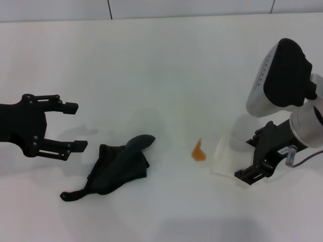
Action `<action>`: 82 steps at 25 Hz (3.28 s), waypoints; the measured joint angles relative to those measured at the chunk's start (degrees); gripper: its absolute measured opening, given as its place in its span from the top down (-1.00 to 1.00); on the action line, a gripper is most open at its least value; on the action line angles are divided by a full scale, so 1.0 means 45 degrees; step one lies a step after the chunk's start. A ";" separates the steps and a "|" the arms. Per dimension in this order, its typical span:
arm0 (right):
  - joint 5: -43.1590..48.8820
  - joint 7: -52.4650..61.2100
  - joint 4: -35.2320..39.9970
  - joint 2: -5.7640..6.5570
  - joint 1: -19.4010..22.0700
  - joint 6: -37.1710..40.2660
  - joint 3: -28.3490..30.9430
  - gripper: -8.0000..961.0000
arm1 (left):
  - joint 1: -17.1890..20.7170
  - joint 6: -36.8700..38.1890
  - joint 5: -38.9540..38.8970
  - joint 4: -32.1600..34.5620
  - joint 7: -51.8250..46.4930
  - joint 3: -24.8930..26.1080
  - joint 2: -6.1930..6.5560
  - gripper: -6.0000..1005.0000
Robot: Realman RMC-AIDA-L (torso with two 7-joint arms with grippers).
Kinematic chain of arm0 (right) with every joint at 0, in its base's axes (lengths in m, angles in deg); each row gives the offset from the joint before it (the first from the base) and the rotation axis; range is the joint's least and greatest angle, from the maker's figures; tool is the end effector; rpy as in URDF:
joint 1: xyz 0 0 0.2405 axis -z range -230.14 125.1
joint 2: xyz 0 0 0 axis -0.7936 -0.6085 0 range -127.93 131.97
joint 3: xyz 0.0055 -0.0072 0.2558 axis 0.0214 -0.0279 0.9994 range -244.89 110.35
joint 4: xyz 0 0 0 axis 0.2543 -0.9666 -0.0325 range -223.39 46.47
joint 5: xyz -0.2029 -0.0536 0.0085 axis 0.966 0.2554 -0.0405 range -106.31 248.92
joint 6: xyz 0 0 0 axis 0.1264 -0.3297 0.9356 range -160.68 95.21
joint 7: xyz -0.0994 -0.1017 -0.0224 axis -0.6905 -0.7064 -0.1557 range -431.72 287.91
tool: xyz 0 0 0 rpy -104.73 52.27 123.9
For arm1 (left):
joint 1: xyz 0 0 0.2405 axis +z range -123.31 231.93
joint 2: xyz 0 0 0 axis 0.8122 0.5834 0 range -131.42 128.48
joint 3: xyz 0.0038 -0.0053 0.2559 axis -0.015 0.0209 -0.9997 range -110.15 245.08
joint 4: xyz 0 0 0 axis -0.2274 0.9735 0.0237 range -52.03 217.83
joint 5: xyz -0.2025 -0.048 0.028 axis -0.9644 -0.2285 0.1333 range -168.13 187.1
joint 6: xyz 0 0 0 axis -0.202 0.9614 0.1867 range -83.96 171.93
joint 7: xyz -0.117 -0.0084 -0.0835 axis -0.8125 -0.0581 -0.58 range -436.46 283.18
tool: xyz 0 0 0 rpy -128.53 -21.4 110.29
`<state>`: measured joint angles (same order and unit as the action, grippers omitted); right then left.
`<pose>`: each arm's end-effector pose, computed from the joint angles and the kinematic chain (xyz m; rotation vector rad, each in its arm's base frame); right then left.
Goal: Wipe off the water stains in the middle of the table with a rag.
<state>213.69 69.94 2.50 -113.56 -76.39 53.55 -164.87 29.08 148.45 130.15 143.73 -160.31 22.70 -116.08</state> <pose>0.1720 0.3032 -0.0224 -2.7803 0.5260 -0.5524 -0.2593 0.3076 0.0716 -2.9257 -0.3144 -0.3364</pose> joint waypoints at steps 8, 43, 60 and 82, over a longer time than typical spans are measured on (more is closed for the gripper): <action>-0.0001 -0.0004 0.0000 0.0000 0.0024 0.0002 0.0057 -0.55 | -0.0016 -0.0014 0.0000 -0.0005 0.0009 0.0009 0.0000 -0.77; -0.9853 -1.1340 -0.6673 0.0098 0.2269 -0.2178 0.6860 -0.51 | -0.0065 -0.0146 -0.0056 -0.0010 0.0078 0.0018 -0.0231 -0.78; -1.2967 -1.6700 -1.1333 0.0078 0.2153 -0.2975 0.6771 -0.51 | -0.0063 -0.0136 -0.0096 0.0004 0.0167 -0.0032 -0.0382 -0.77; -1.3050 -1.7380 -1.2393 0.0060 0.2128 -0.3642 0.6811 -0.52 | -0.0078 -0.0045 -0.0062 0.0057 0.0139 -0.0048 -0.0471 -0.77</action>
<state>154.97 -8.27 -53.26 -113.29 -66.82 37.16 -134.22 28.73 148.25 129.87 143.99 -159.68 22.49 -118.20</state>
